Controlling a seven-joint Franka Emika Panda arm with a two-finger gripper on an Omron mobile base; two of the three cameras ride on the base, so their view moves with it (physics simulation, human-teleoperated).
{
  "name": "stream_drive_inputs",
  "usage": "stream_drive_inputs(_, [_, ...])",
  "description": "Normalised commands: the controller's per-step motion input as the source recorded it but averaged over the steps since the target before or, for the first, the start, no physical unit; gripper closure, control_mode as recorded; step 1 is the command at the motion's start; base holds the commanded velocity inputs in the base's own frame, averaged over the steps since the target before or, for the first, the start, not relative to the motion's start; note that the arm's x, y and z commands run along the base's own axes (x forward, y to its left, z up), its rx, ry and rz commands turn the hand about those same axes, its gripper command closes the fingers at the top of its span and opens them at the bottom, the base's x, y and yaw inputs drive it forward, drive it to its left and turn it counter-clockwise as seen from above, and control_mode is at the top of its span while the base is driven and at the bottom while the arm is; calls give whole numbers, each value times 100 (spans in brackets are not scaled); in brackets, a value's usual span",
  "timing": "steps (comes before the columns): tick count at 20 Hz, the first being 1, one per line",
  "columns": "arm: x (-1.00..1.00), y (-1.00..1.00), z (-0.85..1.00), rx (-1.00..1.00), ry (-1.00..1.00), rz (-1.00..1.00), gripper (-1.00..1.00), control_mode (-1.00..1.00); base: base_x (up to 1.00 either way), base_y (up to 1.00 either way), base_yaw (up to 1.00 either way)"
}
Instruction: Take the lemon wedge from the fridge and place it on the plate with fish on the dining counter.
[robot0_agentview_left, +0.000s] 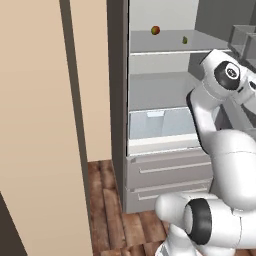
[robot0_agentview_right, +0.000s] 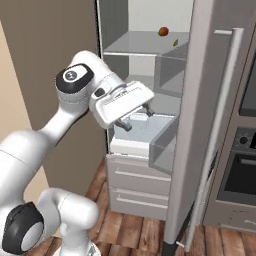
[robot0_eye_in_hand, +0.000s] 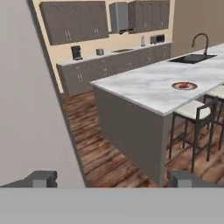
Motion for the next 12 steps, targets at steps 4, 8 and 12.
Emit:
stream_drive_inputs(4, [-83, 100, -21, -25, -2, 35, -100, -100, 0, 0, 0])
stream_drive_inputs(8, [-49, 100, -15, -20, -4, 44, -100, -100, 0, 0, 0])
stream_drive_inputs(12, [-7, 100, 12, -2, 0, 61, -100, -100, 0, 0, 0])
